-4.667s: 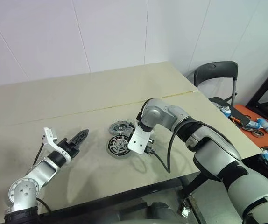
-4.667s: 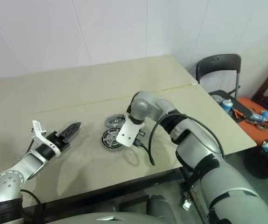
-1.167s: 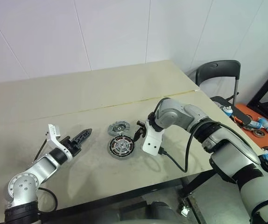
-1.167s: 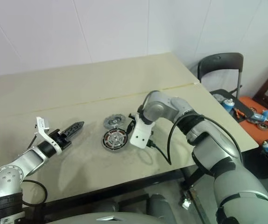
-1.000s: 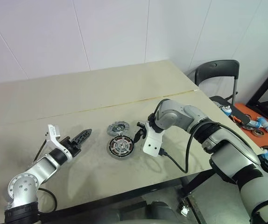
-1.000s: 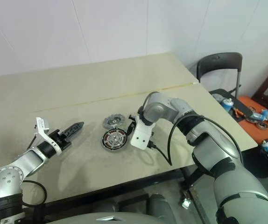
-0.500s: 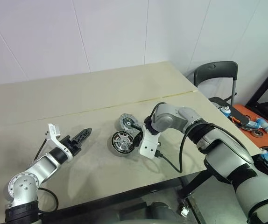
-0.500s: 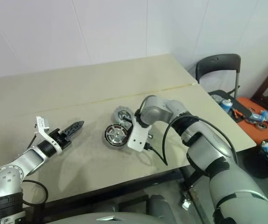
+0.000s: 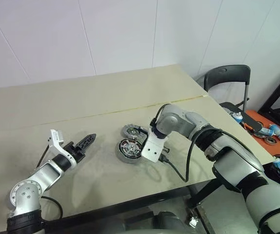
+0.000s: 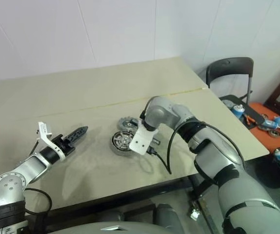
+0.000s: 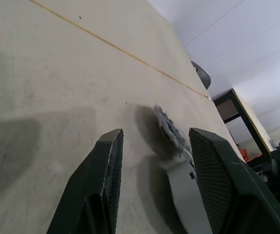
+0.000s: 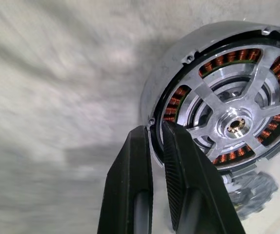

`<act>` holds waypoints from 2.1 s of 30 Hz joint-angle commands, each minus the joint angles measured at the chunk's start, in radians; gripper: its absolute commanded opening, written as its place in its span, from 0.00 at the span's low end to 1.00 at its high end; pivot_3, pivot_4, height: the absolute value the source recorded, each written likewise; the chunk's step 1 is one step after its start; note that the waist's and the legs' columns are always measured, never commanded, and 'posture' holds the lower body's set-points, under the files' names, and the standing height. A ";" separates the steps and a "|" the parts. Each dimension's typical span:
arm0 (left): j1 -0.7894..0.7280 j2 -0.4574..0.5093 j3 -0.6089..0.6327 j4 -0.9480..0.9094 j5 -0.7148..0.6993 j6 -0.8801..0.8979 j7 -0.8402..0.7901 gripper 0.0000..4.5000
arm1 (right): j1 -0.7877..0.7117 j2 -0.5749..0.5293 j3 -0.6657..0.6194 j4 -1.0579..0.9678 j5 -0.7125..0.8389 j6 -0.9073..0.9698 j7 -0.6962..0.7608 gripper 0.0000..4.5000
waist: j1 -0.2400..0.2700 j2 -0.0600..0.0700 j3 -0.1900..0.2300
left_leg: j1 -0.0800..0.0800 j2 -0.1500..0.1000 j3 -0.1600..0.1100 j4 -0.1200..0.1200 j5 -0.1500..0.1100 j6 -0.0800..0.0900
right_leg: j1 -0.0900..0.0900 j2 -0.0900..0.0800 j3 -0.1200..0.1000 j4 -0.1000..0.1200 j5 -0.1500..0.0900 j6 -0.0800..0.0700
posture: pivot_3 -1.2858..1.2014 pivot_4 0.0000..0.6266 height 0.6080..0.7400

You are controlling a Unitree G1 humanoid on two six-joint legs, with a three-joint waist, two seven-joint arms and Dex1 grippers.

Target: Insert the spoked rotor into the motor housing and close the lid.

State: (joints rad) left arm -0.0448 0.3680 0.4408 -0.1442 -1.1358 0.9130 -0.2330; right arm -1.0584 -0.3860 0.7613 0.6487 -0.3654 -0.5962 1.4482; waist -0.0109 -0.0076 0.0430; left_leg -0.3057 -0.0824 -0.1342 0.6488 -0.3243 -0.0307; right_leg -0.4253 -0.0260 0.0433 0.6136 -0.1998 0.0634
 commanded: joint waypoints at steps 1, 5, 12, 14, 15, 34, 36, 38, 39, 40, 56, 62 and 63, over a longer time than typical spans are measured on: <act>-0.026 0.007 -0.001 -0.001 0.007 -0.012 -0.009 0.51 | -0.022 -0.042 -0.071 -0.074 0.070 0.196 0.126 0.02 | 0.001 0.000 0.000 | 0.000 0.000 0.000 0.000 0.000 0.000 | 0.000 0.000 0.000 0.000 0.000 0.000 | 0.52 0.00 1.00; -0.041 0.005 -0.008 0.022 0.022 -0.014 -0.020 0.51 | -0.027 -0.126 -0.021 -0.187 0.161 0.355 0.166 0.02 | 0.002 0.000 0.000 | -0.001 0.000 0.000 0.000 0.000 0.000 | 0.000 0.000 -0.001 -0.001 0.000 0.000 | 0.52 0.00 1.00; -0.071 -0.003 -0.022 0.050 0.041 -0.019 -0.034 0.51 | -0.024 -0.125 0.034 -0.279 0.253 0.635 0.166 0.02 | -0.010 0.001 0.001 | -0.001 0.001 0.001 -0.001 0.000 0.000 | -0.002 0.000 0.000 -0.001 0.000 0.001 | 0.52 0.00 1.00; -0.076 -0.006 -0.024 0.051 0.044 -0.020 -0.035 0.51 | -0.027 -0.068 0.021 -0.237 0.227 0.697 0.154 0.02 | -0.008 0.001 0.001 | -0.001 0.001 0.001 -0.001 0.000 0.000 | -0.002 0.001 0.000 0.000 0.000 0.001 | 0.52 0.00 1.00; -0.075 -0.008 -0.025 0.046 0.045 -0.020 -0.034 0.51 | -0.029 -0.032 0.021 -0.204 0.208 0.727 0.132 0.02 | -0.007 0.001 0.001 | -0.001 0.002 0.001 -0.001 0.000 0.000 | -0.002 0.001 0.000 0.000 0.000 0.001 | 0.52 0.00 1.00; 0.001 -0.036 0.002 -0.035 0.025 -0.022 -0.001 0.51 | -0.061 0.090 0.006 -0.126 0.239 0.902 0.163 0.38 | -0.003 0.001 0.001 | 0.000 0.001 0.000 0.000 0.001 -0.002 | -0.001 0.001 -0.001 0.002 -0.001 0.003 | 0.52 0.00 1.00; -0.013 -0.034 0.001 -0.023 0.029 -0.023 -0.002 0.51 | -0.071 0.043 0.020 -0.217 0.323 0.926 0.166 0.38 | -0.003 0.001 0.001 | -0.001 0.001 0.000 0.000 0.001 -0.002 | -0.002 0.000 -0.001 0.001 -0.001 0.003 | 0.52 0.00 1.00; -0.025 -0.034 -0.003 -0.015 0.033 -0.023 -0.004 0.51 | -0.074 0.018 0.017 -0.263 0.344 0.925 0.166 0.38 | -0.003 0.001 0.001 | -0.002 0.001 0.000 -0.001 0.000 -0.001 | -0.003 0.000 -0.001 0.000 0.000 0.001 | 0.52 0.00 1.00; -0.031 -0.034 -0.006 -0.010 0.035 -0.022 -0.006 0.51 | -0.072 0.014 0.006 -0.270 0.337 0.912 0.166 0.38 | -0.003 0.001 0.001 | -0.002 0.001 0.000 -0.001 0.000 -0.001 | -0.003 0.000 -0.001 -0.001 0.000 0.001 | 0.52 0.00 1.00; -0.038 -0.033 -0.009 -0.004 0.038 -0.021 -0.009 0.51 | -0.062 0.007 -0.011 -0.278 0.322 0.868 0.163 0.38 | -0.005 0.001 0.001 | -0.003 0.001 0.000 -0.001 0.000 -0.001 | -0.003 0.000 -0.002 -0.001 0.000 0.001 | 0.52 0.00 1.00; -0.025 -0.028 -0.007 -0.012 0.034 -0.014 -0.014 0.51 | 0.039 -0.009 -0.017 -0.167 0.138 0.529 0.054 0.38 | -0.003 0.000 0.001 | -0.003 0.001 0.000 -0.001 0.000 -0.001 | -0.003 0.000 -0.002 -0.001 0.000 0.001 | 0.52 0.00 1.00; -0.007 -0.043 -0.013 -0.037 0.031 -0.020 -0.003 0.51 | 0.046 0.013 -0.013 -0.135 0.109 0.504 0.047 0.38 | -0.002 0.000 0.000 | -0.003 0.001 0.000 -0.001 0.000 -0.001 | -0.003 0.000 -0.002 -0.001 0.000 0.000 | 0.52 0.00 1.00; -0.005 -0.044 -0.013 -0.039 0.031 -0.021 -0.003 0.51 | 0.048 0.013 -0.012 -0.135 0.105 0.501 0.049 0.38 | -0.003 0.000 0.000 | -0.002 0.001 0.000 -0.001 0.000 -0.001 | -0.003 0.000 -0.002 -0.001 0.000 0.000 | 0.52 0.00 1.00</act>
State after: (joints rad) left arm -0.0437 0.3220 0.4190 -0.1411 -1.0910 0.9070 -0.2353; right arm -1.0076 -0.3788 0.7667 0.5130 -0.2505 -0.0829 1.5013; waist -0.0135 -0.0074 0.0434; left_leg -0.3074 -0.0813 -0.1343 0.6480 -0.3240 -0.0319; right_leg -0.4277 -0.0256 0.0417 0.6131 -0.1998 0.0640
